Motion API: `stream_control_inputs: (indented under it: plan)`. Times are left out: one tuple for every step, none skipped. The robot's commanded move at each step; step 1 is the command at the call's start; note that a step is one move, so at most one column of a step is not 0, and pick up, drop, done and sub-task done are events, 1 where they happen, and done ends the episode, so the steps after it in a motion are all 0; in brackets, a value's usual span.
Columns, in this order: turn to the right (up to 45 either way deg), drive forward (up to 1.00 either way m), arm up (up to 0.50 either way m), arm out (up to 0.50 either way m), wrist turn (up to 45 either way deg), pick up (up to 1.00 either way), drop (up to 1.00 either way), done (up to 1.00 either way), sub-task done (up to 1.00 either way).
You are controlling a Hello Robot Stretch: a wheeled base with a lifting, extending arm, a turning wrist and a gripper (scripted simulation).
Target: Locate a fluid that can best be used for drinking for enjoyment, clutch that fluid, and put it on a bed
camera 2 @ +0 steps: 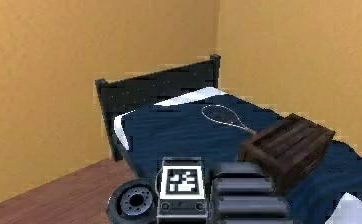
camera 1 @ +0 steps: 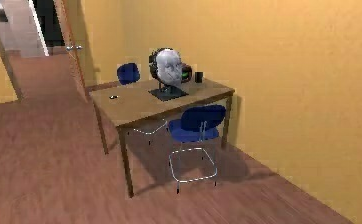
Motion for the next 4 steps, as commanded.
stream_control_inputs:
  plan:
    - [45.0, 0.00, 0.00, 0.00, 0.0, 0.00, 0.00, 0.00, 0.00]
    - [27.0, 0.00, 0.00, 0.00, 0.0, 0.00, 0.00, 0.00, 0.00]
    - [0.0, 0.30, 0.00, 0.00, 0.0, 0.00, 0.00, 0.00, 0.00]
    - [-45.0, 0.00, 0.00, 0.00, 0.0, 0.00, 0.00, 0.00, 0.00]
